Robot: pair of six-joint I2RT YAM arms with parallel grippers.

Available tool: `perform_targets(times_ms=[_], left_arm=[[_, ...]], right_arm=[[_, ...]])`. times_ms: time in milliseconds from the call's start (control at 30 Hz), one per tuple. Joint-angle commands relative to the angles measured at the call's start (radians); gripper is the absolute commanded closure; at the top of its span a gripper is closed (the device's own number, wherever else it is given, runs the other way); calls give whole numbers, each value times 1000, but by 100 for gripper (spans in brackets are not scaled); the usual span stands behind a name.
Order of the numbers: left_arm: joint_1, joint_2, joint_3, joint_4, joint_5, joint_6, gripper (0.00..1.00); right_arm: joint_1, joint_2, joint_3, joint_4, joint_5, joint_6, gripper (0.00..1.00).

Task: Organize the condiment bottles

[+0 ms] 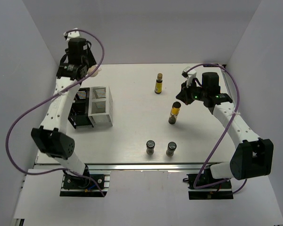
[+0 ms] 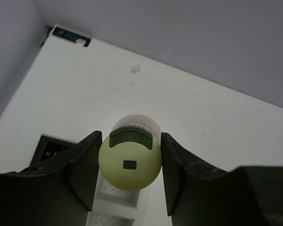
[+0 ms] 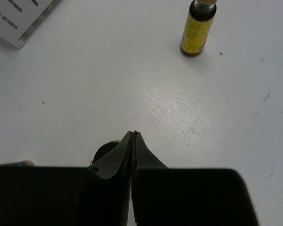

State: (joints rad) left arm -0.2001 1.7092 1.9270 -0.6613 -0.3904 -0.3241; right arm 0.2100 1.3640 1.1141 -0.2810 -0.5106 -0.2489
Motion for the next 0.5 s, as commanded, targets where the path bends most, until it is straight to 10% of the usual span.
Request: perform_targets(times_ms=[0,467], left_arm=[[36,-138,-144,-77,-83,-33,100],[180,-215,-418,29,-12,-40,100]], right_arm=[[3,-11,9,39,-22,10,100],[5,1,30,8,-17,-3,100]])
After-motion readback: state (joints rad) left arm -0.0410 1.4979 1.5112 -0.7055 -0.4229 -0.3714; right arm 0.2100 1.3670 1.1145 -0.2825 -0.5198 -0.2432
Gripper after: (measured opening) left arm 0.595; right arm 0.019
